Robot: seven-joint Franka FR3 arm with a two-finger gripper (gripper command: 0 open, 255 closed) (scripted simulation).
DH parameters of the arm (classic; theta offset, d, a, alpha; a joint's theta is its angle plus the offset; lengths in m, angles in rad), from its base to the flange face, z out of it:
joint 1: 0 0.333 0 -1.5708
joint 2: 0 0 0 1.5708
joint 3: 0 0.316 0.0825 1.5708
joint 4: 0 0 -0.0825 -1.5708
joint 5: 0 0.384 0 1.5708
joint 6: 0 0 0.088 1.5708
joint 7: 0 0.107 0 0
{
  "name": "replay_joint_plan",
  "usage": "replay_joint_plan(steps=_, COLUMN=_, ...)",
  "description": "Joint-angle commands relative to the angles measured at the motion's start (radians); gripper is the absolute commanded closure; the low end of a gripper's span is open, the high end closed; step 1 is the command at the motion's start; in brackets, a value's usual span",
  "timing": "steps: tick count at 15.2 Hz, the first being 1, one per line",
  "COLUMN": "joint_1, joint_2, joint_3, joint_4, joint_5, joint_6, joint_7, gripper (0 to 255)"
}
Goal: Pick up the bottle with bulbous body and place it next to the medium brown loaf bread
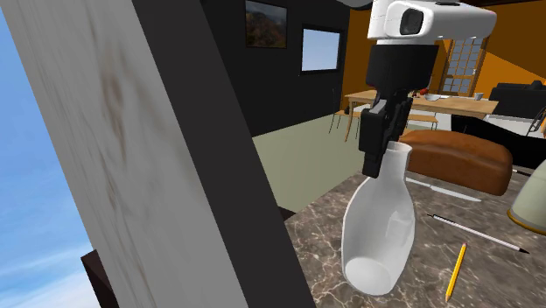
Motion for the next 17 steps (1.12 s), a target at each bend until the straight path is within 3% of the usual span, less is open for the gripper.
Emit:
replay_joint_plan(steps=1, joint_1=0.001, joint_2=-0.004, joint_3=0.001, joint_4=0.026, joint_5=0.001, joint_6=-0.03, joint_7=0.002, gripper=255)
replay_joint_plan(steps=17, joint_1=0.001, joint_2=0.012, joint_3=0.001, joint_4=0.255, joint_5=0.0, joint_6=-0.243, joint_7=0.004, gripper=255)
